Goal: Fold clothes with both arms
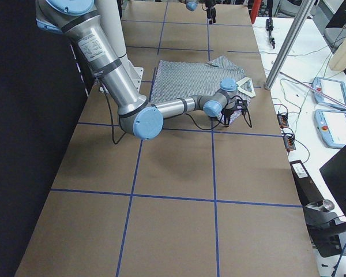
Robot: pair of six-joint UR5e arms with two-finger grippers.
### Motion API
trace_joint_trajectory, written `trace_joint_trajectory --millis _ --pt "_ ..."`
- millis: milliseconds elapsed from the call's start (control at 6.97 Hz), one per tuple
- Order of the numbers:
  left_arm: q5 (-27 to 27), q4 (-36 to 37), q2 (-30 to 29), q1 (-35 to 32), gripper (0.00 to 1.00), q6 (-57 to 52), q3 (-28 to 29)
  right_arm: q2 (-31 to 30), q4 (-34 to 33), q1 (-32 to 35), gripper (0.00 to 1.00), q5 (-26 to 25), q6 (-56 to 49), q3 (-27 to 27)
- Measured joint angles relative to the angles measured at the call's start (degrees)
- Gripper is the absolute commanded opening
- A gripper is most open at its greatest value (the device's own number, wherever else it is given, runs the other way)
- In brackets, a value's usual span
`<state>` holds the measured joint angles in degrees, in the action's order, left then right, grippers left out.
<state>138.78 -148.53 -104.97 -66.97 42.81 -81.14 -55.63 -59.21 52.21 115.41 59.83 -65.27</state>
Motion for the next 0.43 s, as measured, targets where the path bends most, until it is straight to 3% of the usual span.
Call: trace_joint_trajectory --millis 431 --pt "0.0 0.0 0.0 0.0 1.0 0.0 0.1 1.0 -0.1 0.4 0.0 0.4 -0.4 -1.7"
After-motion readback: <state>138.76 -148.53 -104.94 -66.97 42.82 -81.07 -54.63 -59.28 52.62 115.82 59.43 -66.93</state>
